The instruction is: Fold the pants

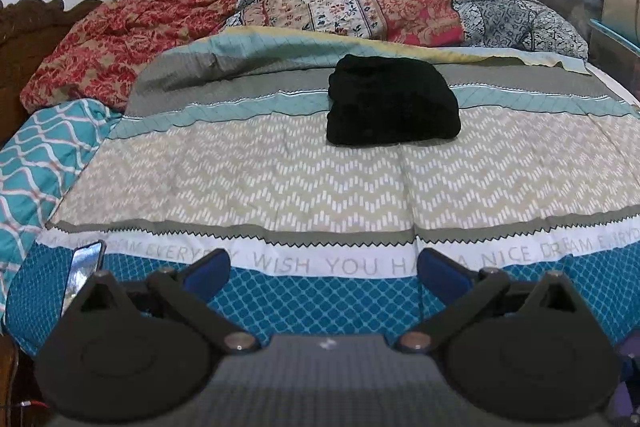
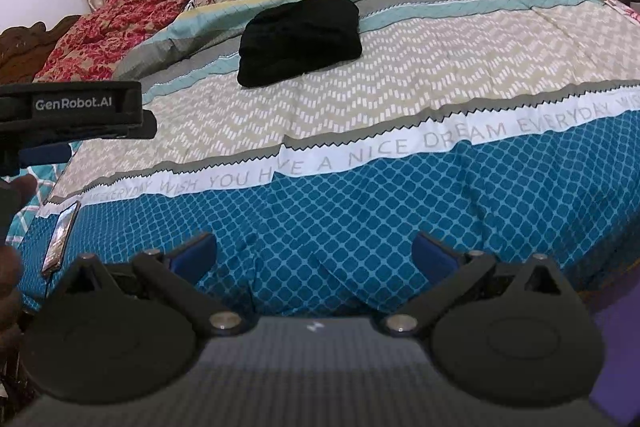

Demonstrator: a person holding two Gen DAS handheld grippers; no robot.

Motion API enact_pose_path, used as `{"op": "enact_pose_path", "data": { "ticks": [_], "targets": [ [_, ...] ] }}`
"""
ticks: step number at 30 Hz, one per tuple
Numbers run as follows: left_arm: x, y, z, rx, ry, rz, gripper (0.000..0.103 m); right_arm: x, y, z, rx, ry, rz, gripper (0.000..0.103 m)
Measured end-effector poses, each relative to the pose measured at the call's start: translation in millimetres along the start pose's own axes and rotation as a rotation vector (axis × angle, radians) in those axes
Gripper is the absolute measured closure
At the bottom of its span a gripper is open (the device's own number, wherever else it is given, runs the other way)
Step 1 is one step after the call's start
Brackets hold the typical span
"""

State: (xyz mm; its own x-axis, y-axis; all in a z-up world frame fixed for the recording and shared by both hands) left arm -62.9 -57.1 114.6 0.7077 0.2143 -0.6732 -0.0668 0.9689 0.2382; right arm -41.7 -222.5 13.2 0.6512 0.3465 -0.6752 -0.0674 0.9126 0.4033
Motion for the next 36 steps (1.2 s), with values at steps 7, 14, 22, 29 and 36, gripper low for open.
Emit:
{"op": "enact_pose_path", "data": {
  "ticks": [7,14,22,29,36],
  "targets": [
    [5,4,-1,-0.008,0.019,-0.012,0.0,7,1,-1,0.011,0.035,0.0,0.0],
    [11,3,-4,-0.002,0.058,-0.027,0.0,9,4,-1,-0.001,0.039,-0.007,0.0],
    [13,6,-4,-0.003,0.065,-0.005,0.0,10,3,2,-0.007,0.028,-0.018,0.0],
    [13,5,-5,0.011,0.072,-0.007,0.0,5,3,5,-0.004,-0.011,-0.027,0.0],
    [14,5,-6,0.002,0.083,-0.009,0.0,4,1,6,0.01,-0.016,-0.028,0.0]
  ]
}}
Point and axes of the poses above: each gripper's, at about its wrist camera, not at the fingertips, and x roughly the way its jaws point, y to its left, z to its top, the point moved 1 cm from there along x, roughly the way its jaws point, and after that the axes turned 9 degrees about x, right-handed, at the moved point
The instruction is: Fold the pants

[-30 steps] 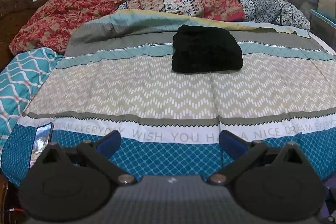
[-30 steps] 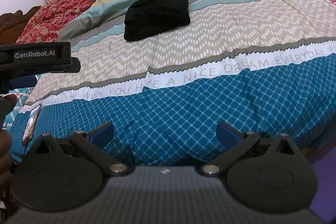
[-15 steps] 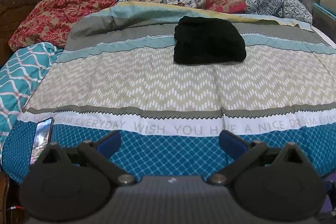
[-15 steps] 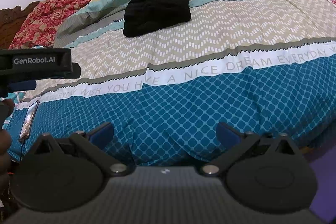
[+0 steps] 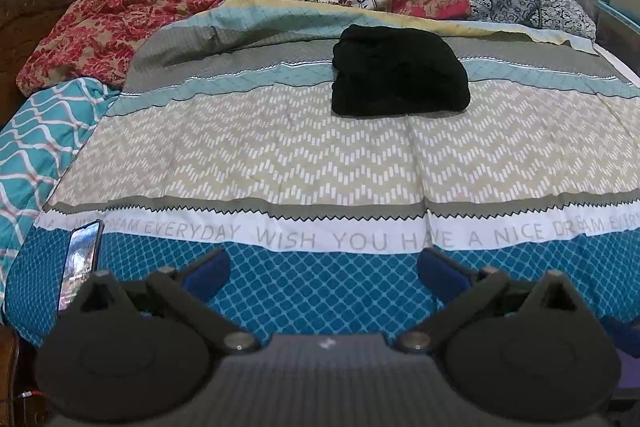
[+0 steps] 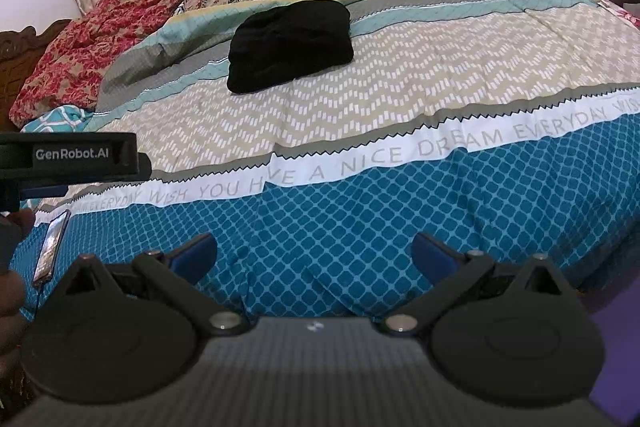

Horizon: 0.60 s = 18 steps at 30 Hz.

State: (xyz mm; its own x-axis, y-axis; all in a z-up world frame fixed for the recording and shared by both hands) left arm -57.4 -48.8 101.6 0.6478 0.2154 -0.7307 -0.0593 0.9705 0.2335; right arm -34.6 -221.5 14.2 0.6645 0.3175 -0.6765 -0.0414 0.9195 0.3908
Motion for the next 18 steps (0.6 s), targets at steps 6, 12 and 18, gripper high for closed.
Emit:
{"op": "enact_pose_path", "data": {
  "ticks": [6,12,18],
  "targets": [
    [5,-1,-3,0.002,0.026,-0.005,0.0,2,1,-3,0.01,0.017,0.001,0.0],
    [12,-2,-8,0.004,0.059,-0.017,0.0,5,1,-5,0.025,0.036,-0.001,0.0],
    [15,-1,-8,0.001,0.069,-0.012,0.0,7,1,-6,0.027,0.048,0.002,0.0]
  ]
}}
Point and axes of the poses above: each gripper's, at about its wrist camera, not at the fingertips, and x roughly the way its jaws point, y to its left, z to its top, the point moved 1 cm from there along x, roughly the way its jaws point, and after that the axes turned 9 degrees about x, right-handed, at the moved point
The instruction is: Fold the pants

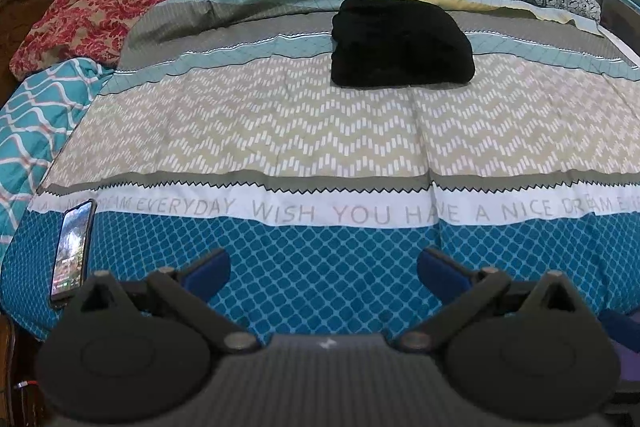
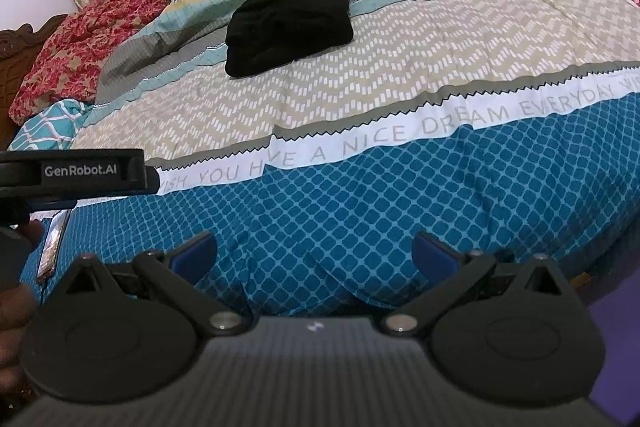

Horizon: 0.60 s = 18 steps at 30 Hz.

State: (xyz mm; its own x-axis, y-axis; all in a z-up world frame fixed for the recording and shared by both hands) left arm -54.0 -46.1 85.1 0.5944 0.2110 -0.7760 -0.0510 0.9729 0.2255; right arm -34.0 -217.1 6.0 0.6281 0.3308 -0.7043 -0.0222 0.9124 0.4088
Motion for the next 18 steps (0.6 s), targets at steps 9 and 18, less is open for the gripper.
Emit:
{"op": "enact_pose_path", "data": {
  "ticks": [9,18],
  "targets": [
    [2.2,-3.5,-1.1,0.013,0.009,-0.002,0.0,1.9,-2.8,-0.7,0.014,0.017,0.004,0.0],
    [4.7,-5.3,-2.5,0.016,0.019,-0.001,0.0,2.5,-3.4,-2.0,0.024,0.029,0.004,0.0]
  ]
}}
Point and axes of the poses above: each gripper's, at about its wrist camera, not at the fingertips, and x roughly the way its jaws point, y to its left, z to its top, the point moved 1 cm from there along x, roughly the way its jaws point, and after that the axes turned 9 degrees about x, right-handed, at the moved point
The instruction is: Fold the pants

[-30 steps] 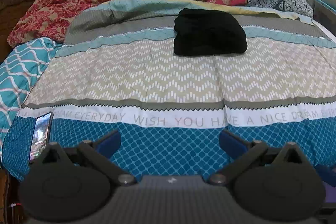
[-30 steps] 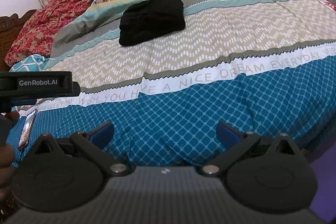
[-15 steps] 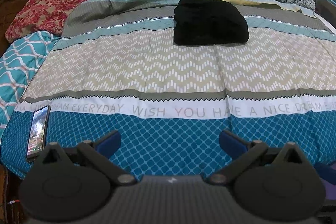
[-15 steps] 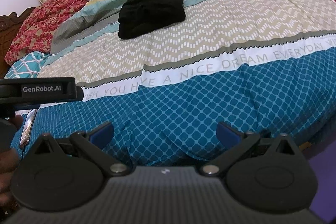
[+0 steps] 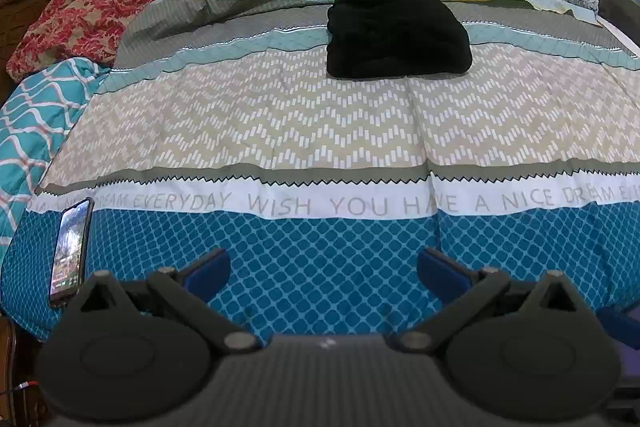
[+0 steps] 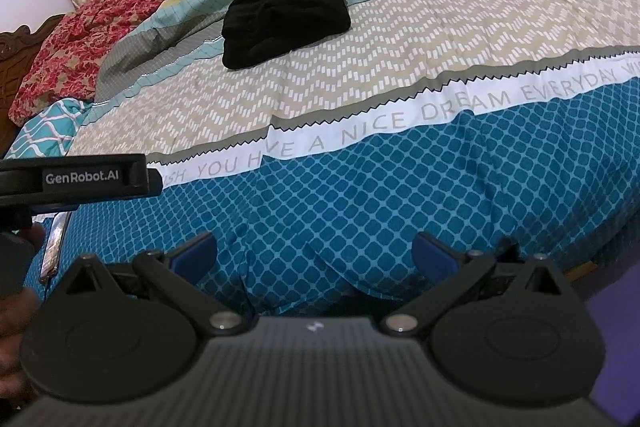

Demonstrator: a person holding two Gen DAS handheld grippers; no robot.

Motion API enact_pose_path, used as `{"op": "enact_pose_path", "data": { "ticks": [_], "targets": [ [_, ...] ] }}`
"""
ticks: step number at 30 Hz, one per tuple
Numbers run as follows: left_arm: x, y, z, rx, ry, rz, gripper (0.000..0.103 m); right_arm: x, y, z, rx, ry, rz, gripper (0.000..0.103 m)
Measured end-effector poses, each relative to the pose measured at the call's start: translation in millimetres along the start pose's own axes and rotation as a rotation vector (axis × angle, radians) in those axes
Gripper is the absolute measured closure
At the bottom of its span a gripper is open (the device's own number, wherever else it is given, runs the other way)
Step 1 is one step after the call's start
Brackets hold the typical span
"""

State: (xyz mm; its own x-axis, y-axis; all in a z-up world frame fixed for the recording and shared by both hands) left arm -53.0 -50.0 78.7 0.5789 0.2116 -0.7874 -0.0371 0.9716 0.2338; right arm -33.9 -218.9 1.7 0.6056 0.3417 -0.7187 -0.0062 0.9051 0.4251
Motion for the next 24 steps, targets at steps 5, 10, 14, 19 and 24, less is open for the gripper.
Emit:
{"op": "enact_pose_path", "data": {
  "ticks": [5,10,14,19,24],
  "targets": [
    [2.5,-0.4,-0.8,0.001,0.009,-0.003,0.0,0.7,0.7,-0.4,0.004,0.006,-0.001,0.0],
    [5.0,-0.4,-1.3,0.001,0.017,-0.004,0.0,1.8,0.5,-0.8,0.005,0.013,-0.001,0.0],
    [7.2,-0.1,-1.6,0.002,0.025,-0.01,0.0,2.0,1.1,-1.0,0.005,0.013,-0.002,0.0],
    [6.2,-0.3,-2.6,0.003,0.015,-0.027,0.0,1.9,1.2,-1.0,0.004,0.012,-0.002,0.0],
    [3.4,-1.8,-0.9,0.005,0.001,-0.037,0.0,2.1,0.4,0.3,-0.002,0.009,-0.002,0.0]
  ]
}}
Point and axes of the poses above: each gripper's, at about its wrist camera, not at the fingertips, and x roughly the way its jaws point, y to its left, z to its top, the point moved 1 cm from there along x, roughly the way its jaws point, and after that the axes turned 9 degrees about x, right-handed, at the moved point
